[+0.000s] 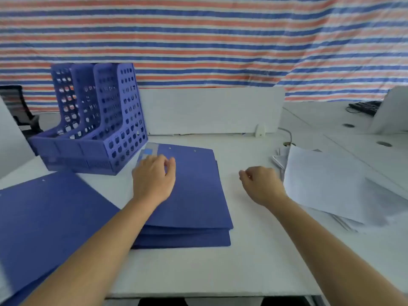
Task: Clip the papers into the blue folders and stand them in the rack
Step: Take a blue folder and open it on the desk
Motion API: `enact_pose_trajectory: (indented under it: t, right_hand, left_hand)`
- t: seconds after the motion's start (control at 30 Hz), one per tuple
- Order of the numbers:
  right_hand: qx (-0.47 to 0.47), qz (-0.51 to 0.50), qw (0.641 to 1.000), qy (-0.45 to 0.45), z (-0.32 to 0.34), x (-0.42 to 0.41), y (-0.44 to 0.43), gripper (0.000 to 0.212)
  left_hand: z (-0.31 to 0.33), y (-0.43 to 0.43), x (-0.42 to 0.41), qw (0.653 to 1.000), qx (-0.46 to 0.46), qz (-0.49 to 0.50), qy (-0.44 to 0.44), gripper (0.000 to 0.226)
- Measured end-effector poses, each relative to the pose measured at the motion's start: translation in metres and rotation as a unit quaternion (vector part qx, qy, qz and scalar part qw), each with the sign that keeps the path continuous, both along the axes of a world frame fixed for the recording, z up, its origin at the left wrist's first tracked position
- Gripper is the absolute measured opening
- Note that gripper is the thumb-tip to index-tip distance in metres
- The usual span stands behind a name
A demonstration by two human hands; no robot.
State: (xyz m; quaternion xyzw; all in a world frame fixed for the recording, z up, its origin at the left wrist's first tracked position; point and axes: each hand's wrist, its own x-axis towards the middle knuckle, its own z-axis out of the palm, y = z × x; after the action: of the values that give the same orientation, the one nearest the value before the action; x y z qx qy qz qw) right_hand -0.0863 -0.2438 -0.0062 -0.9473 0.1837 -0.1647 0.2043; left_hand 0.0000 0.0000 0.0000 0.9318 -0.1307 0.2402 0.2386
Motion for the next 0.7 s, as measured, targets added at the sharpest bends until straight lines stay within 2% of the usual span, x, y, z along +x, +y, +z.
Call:
enact_pose_trajectory:
  t: [0.1,0.17,0.23,0.33,0.5,0.6,0.7]
  right_hand:
    - [0.139,0.019,0.99,0.019,-0.016,-0.011,0.005,0.04]
    - [0.205,0.025,0.978,0.027,-0.022,-0.017,0.01,0.039]
    - [0.231,0.024,0.972,0.024,-0.023,-0.021,0.011,0.037]
    - [0.211,0.012,0.977,0.031,-0.023,-0.026,0.006,0.026]
    - [0.177,-0.033,0.983,0.027,-0.021,-0.032,-0.016,0.028]
    - [0.185,-0.046,0.981,0.026,-0.022,-0.033,-0.025,0.033]
    - [0.218,-0.036,0.975,0.021,-0.022,-0.032,-0.025,0.024]
  left_hand:
    - [-0.007,0.005,-0.014,0.995,0.044,0.069,0.053,0.042]
    - [-0.013,0.001,-0.019,0.991,0.055,0.068,0.099,0.046]
    - [-0.014,-0.008,-0.023,0.99,0.056,0.063,0.116,0.049]
    - [-0.019,-0.027,-0.026,0.986,0.032,0.046,0.159,0.05]
    - [-0.013,-0.053,-0.027,0.971,-0.142,-0.071,0.181,0.045]
    - [-0.011,-0.048,-0.031,0.932,-0.251,-0.1,0.242,0.043]
    - [-0.017,-0.039,-0.033,0.905,-0.321,-0.096,0.263,0.04]
